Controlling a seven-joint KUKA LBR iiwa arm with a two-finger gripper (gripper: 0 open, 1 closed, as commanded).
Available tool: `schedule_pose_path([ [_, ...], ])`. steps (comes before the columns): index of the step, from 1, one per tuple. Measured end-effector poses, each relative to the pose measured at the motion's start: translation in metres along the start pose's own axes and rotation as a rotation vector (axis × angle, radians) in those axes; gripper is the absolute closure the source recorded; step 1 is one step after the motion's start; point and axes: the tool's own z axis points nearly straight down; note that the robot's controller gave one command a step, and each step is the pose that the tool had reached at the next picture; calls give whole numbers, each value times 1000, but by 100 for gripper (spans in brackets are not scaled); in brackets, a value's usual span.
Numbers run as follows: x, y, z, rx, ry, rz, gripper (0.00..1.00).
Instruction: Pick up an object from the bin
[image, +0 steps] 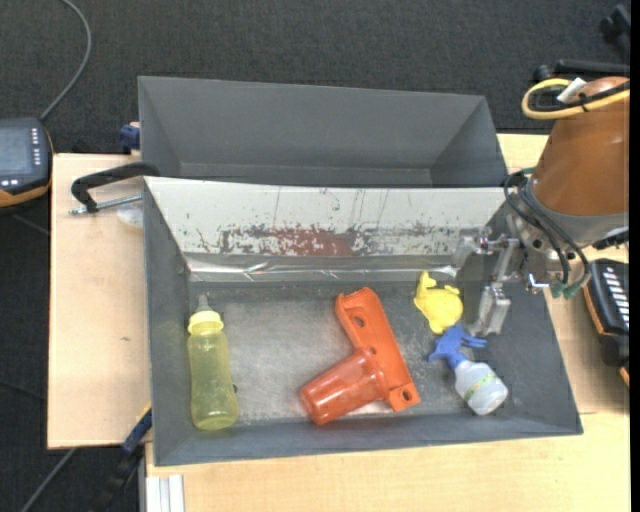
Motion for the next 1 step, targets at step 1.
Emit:
schedule_pose_path([
  [1, -1, 0, -5, 1, -9, -2, 0],
])
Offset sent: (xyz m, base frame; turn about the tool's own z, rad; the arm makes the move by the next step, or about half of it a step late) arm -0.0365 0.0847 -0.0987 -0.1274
